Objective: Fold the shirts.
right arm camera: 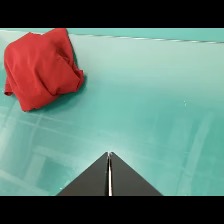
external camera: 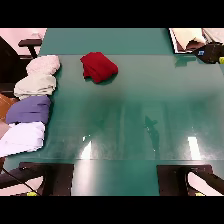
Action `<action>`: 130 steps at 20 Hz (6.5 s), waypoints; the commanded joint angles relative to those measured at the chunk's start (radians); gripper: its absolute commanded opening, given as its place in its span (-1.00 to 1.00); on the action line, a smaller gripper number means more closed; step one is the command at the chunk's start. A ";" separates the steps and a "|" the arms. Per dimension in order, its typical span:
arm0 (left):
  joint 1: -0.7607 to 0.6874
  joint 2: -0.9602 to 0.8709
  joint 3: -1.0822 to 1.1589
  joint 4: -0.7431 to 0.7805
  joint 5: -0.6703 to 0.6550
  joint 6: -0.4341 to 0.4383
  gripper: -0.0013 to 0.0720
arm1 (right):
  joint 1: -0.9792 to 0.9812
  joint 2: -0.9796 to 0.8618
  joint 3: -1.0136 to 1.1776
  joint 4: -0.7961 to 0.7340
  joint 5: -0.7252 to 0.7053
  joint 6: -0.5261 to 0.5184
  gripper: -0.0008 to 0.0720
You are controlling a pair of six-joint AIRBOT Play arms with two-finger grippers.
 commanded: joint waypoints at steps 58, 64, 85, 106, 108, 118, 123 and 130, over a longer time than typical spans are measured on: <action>-0.279 0.017 -0.034 0.230 -0.024 0.027 -0.89 | 0.002 0.303 0.000 0.011 -0.161 0.001 -0.93; -0.370 -0.049 -0.227 0.047 -0.023 0.053 0.29 | 0.001 0.307 0.000 0.011 -0.101 0.002 -0.93; 0.196 -0.091 -0.973 -0.099 -0.008 0.117 0.28 | 0.002 0.222 0.000 0.081 -0.025 0.002 -0.93; 0.161 -0.032 -0.641 0.115 -0.027 0.079 -0.89 | 0.040 0.016 -0.848 -0.068 0.173 0.081 0.21; 0.161 -0.032 -0.641 0.115 -0.026 0.079 -0.89 | 0.098 -0.039 -0.854 -0.040 0.146 0.081 0.21; 0.161 -0.023 -0.638 0.115 -0.033 0.048 -0.89 | 0.219 -0.149 -0.685 -0.062 0.069 0.077 -0.93; 0.161 0.100 -0.577 0.135 -0.013 0.045 -0.89 | 0.132 0.042 -0.483 -0.180 0.120 0.090 -0.94; 0.161 0.329 -0.161 0.134 -0.037 0.045 -0.89 | -0.030 0.333 -0.034 -0.211 0.151 0.090 -0.94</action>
